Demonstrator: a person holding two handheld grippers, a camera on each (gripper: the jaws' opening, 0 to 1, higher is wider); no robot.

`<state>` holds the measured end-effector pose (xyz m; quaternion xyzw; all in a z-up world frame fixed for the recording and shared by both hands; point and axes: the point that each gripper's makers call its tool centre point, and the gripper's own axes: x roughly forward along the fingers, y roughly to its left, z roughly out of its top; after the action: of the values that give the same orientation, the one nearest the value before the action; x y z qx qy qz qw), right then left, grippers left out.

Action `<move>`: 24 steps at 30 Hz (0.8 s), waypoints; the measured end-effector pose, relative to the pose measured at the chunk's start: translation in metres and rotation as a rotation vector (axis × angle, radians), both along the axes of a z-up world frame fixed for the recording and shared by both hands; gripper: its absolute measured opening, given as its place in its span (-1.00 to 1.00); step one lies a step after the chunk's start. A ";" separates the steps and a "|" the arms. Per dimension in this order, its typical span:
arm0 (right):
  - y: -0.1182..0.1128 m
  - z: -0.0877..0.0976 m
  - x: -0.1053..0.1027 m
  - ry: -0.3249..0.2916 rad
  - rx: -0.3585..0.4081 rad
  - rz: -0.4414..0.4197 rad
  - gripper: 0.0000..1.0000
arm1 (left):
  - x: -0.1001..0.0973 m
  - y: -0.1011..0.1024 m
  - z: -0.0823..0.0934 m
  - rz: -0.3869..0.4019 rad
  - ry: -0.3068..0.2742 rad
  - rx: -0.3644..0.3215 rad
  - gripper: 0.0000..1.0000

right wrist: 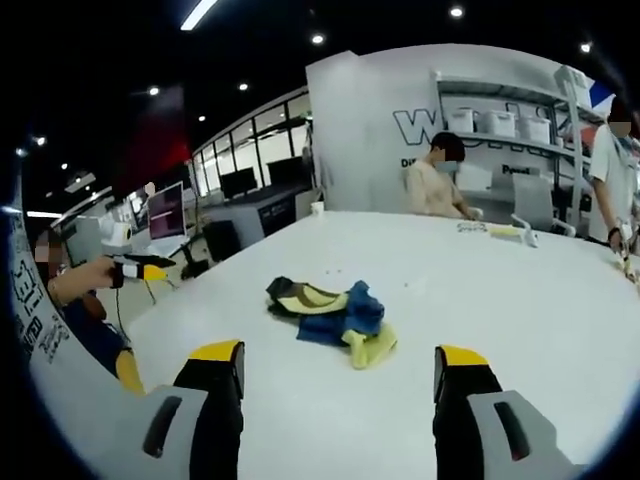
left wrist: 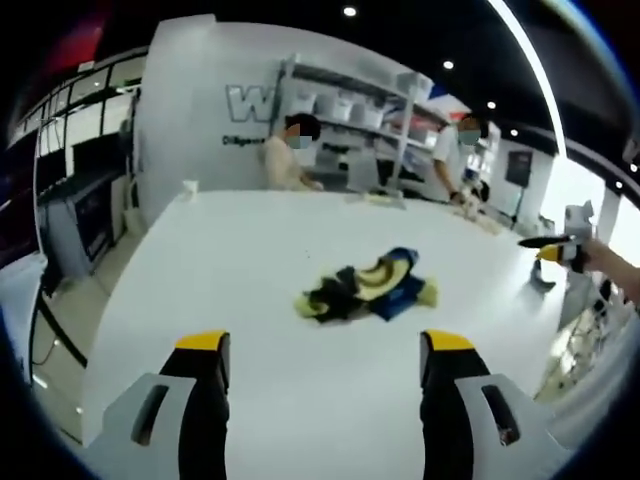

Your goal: Fold the garment on the visible template until the final outline fits inside the template.

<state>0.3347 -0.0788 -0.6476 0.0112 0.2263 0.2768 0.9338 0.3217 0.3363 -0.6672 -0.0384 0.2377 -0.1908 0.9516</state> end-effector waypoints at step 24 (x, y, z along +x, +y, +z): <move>0.033 -0.025 0.104 0.038 0.057 0.027 -0.07 | 0.087 -0.061 -0.016 -0.109 -0.005 0.038 0.16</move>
<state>0.4385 -0.0453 -0.6725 0.0400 0.2362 0.2954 0.9249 0.4090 0.2756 -0.6831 -0.0069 0.2408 -0.2381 0.9409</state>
